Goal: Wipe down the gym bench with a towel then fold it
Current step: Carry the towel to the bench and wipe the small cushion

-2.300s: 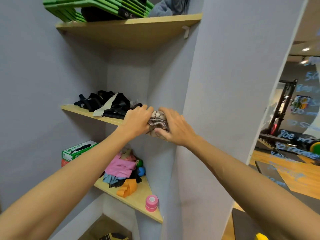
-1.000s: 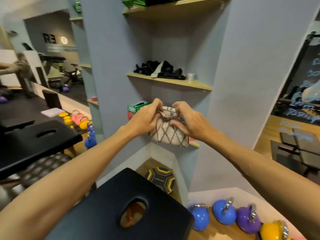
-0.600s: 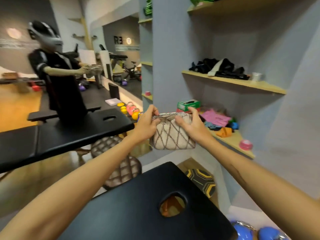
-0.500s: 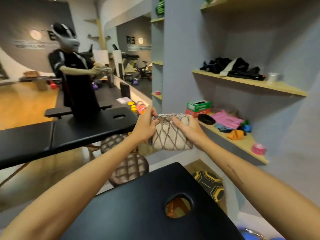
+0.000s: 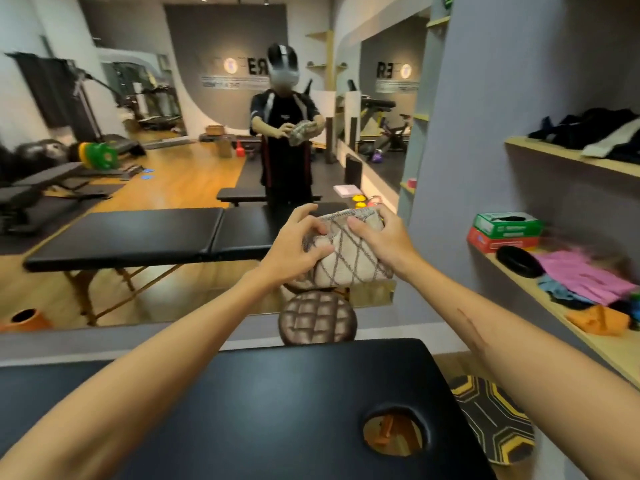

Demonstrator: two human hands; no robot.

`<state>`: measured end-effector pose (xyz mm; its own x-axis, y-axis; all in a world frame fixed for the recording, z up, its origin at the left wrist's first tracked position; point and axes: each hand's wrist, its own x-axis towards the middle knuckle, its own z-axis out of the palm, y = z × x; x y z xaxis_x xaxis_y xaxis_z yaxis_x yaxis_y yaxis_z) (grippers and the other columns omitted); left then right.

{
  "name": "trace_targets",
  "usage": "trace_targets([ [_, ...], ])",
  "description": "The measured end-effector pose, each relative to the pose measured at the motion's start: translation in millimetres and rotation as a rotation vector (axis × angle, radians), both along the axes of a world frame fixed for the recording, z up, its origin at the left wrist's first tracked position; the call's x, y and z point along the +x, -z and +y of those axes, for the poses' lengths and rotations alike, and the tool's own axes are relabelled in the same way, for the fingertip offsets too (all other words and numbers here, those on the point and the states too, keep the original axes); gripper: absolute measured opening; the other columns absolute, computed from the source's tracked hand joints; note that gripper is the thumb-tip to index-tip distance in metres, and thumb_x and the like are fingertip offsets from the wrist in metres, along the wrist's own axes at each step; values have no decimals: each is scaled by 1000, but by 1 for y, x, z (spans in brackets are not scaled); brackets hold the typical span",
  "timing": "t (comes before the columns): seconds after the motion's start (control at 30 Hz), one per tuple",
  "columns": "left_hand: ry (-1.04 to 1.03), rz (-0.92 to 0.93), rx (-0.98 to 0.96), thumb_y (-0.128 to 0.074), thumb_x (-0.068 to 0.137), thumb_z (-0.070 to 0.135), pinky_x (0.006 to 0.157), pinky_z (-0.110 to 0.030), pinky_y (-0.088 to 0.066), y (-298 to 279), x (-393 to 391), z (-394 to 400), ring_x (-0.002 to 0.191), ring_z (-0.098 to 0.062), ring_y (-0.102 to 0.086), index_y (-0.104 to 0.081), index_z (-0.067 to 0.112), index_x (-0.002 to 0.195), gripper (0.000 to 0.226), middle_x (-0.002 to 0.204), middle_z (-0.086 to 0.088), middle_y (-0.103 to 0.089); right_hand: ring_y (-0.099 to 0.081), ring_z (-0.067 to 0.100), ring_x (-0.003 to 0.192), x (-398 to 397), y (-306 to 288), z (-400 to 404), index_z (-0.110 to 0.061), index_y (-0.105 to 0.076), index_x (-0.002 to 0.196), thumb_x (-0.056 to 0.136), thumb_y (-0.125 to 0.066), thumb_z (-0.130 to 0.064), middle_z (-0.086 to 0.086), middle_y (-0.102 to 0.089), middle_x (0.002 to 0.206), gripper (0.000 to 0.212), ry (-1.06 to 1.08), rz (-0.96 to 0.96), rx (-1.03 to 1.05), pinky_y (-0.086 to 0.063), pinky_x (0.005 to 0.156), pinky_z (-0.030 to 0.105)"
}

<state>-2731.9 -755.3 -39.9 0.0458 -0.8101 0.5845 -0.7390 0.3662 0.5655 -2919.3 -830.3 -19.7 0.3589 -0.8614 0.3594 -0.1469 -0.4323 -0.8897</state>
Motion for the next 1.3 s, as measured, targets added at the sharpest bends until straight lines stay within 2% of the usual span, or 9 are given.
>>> trace_targets([
  [0.23,-152,38,69,-65,76,22,83,-33,-46,-10,48,53,94,-22,-59,-56,8,77,17,109,-8,-61,-64,-9,72,59,0,19,-9,-62,105,88,-74,-30,-2,-69,93,29,-287,28,35,-47,62,9],
  [0.37,-283,125,133,-58,88,16,84,-46,-50,-11,89,95,93,-30,-62,-46,10,81,15,104,-10,-65,-70,9,85,104,-1,42,-9,-61,108,86,-76,-35,6,-72,100,37,-451,33,83,-57,75,26],
  [0.5,-382,147,137,-54,95,11,73,-43,-46,-12,122,149,80,-19,-55,-41,11,85,16,99,-12,-64,-71,17,87,157,-4,78,-6,-61,109,85,-77,-32,6,-72,98,38,-594,32,90,-58,79,33],
  [0.6,-410,189,134,-57,90,36,74,-28,-44,-14,150,197,83,-8,-54,-41,19,90,23,104,0,-61,-70,16,85,201,-7,114,-2,-60,109,87,-75,-29,9,-72,98,38,-689,56,73,-57,76,30],
  [0.7,-424,218,243,-58,77,65,92,-26,-44,-20,184,252,112,-8,-54,-42,23,119,61,125,1,-55,-68,13,85,247,-8,158,-3,-61,106,90,-72,-31,11,-72,99,33,-774,74,46,-54,74,25],
  [0.77,-442,215,369,-64,68,71,87,-30,-47,-24,209,291,106,-9,-57,-47,22,122,75,118,2,-58,-67,12,85,278,-8,191,-5,-63,104,92,-70,-32,10,-72,99,31,-826,91,16,-53,74,25],
  [1.0,-505,312,469,-78,72,44,74,-23,-47,-26,292,438,81,-2,-60,-56,19,95,41,93,5,-61,-63,0,80,384,-4,329,-15,-63,98,97,-60,-40,-3,-68,93,25,-1018,166,-93,-49,73,17],
  [1.1,-589,283,498,-77,65,48,74,-27,-43,-24,324,498,80,-7,-56,-53,12,96,53,89,4,-58,-65,13,96,431,2,381,-22,-60,108,84,-66,-56,-1,-68,102,42,-1102,261,-167,-52,84,31],
  [1.3,-769,202,585,-70,60,54,82,-27,-45,-7,371,604,94,-10,-57,-51,20,113,66,109,2,-61,-65,9,97,502,7,475,-25,-58,114,68,-88,-45,-7,-68,104,59,-1297,483,-291,-53,84,30],
])
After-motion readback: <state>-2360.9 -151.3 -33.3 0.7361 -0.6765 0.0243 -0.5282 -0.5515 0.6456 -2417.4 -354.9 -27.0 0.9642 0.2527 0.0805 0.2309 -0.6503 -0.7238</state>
